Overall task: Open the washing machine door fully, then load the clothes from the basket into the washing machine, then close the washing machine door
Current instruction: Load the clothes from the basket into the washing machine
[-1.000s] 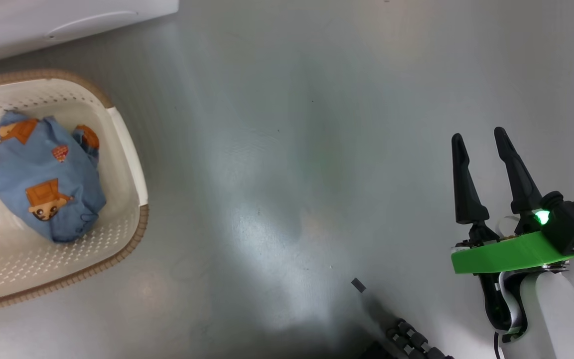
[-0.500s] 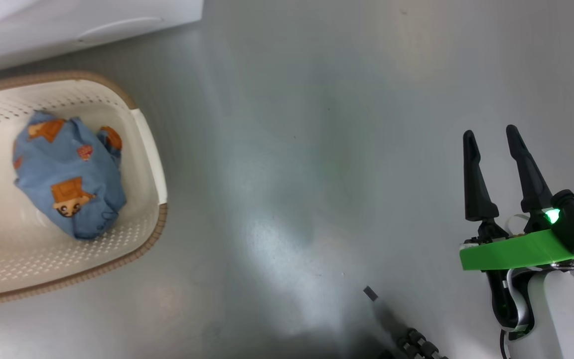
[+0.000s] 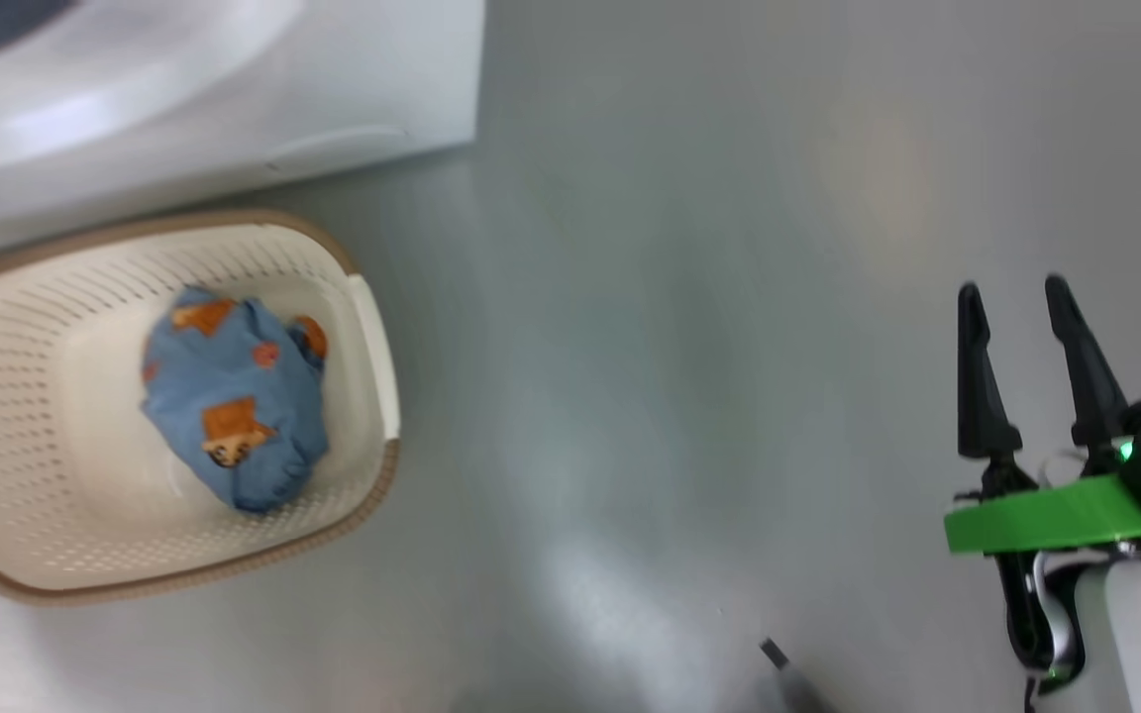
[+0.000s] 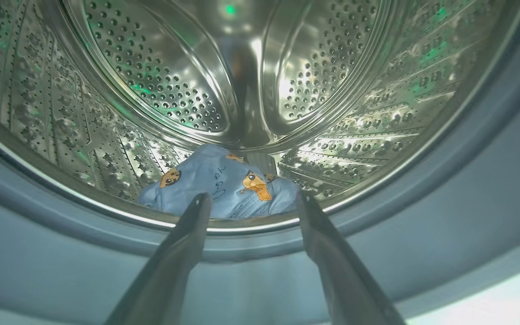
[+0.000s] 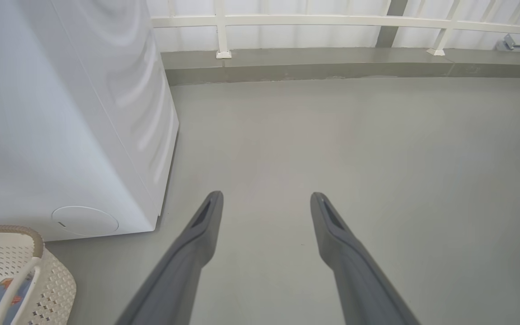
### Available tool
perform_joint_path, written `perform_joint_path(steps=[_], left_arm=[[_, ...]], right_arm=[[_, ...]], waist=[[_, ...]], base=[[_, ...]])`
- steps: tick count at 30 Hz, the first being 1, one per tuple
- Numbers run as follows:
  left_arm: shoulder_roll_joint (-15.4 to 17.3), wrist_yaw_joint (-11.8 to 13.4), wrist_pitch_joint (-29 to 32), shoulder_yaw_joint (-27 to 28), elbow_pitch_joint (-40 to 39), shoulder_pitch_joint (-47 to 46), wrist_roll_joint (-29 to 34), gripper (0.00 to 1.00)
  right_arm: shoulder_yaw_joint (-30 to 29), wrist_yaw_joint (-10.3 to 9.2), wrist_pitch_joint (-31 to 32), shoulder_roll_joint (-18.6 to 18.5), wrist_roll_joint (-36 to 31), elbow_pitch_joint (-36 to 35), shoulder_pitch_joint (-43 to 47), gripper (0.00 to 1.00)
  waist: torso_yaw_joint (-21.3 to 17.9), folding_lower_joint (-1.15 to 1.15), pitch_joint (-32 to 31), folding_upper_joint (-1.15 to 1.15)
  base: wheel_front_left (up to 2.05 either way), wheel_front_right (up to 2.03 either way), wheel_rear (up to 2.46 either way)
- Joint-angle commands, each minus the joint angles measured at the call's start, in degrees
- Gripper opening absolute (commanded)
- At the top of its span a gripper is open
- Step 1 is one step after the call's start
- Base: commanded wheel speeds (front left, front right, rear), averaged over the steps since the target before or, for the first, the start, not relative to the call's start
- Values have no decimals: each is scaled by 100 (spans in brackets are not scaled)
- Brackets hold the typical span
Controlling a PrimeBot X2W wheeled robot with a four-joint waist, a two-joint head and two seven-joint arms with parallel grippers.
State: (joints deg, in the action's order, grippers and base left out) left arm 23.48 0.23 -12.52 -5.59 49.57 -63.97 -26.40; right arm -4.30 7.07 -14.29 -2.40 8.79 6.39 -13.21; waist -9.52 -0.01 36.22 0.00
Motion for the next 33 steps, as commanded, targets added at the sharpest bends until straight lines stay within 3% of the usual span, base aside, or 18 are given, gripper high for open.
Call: perform_joint_path(steps=[1, 8, 19, 26, 33], left_arm=[[248, 47, -70, 128, -227, 249, -46, 100], [-217, 157, -231, 200, -1196, 1805, -109, 100], [-917, 553, -247, 149, -3189, 4184, 525, 100], [-1298, 584, -247, 17, -3457, 5219, 619, 100], [-1423, 650, -247, -18, -3532, 6097, 675, 100]], right_arm=[[61, 42, -43, -48, -103, -89, 231, 100], [-56, 42, 149, -48, -274, -170, 602, 100], [-88, 42, 590, -48, -569, -485, 1107, 100], [-4, 42, 823, -101, -613, -595, 1435, 100], [40, 42, 1041, -158, -599, -732, 1842, 100]], waist=[[272, 1, -439, 0], [592, 1, -1111, 0], [1048, 1, -2159, 0], [1199, 1, -2828, 0], [1227, 1, -3419, 0]], base=[[0, 0, 0], [0, 0, 0], [0, 0, 0], [0, 0, 0], [0, 0, 0]])
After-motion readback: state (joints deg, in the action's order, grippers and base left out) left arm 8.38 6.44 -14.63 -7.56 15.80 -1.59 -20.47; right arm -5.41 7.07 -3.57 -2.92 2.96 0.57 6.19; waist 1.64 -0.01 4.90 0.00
